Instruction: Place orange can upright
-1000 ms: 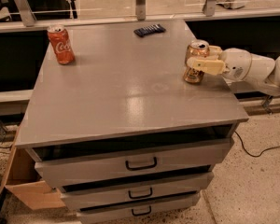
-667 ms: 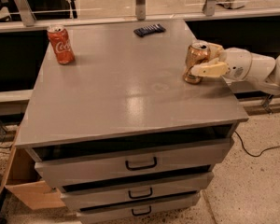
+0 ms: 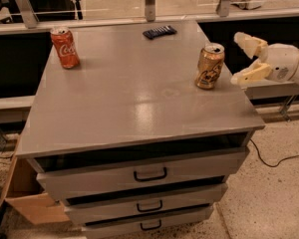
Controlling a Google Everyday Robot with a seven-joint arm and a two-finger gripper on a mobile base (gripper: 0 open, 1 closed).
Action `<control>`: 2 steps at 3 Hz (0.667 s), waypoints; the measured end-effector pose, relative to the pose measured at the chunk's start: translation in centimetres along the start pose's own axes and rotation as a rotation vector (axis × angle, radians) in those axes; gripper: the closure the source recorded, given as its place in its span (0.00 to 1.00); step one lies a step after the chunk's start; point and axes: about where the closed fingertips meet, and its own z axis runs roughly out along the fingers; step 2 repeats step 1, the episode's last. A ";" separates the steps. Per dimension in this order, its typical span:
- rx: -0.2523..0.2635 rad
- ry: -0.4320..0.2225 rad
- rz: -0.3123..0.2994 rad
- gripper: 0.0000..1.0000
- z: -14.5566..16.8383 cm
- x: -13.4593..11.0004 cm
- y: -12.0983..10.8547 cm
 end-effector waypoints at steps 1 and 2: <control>0.086 0.067 -0.056 0.00 -4.9 -3.2 0.3; 0.086 0.067 -0.056 0.00 -4.9 -3.2 0.3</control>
Offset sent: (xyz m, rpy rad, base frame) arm 0.0000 0.0000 0.0000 0.0000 0.0000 0.0000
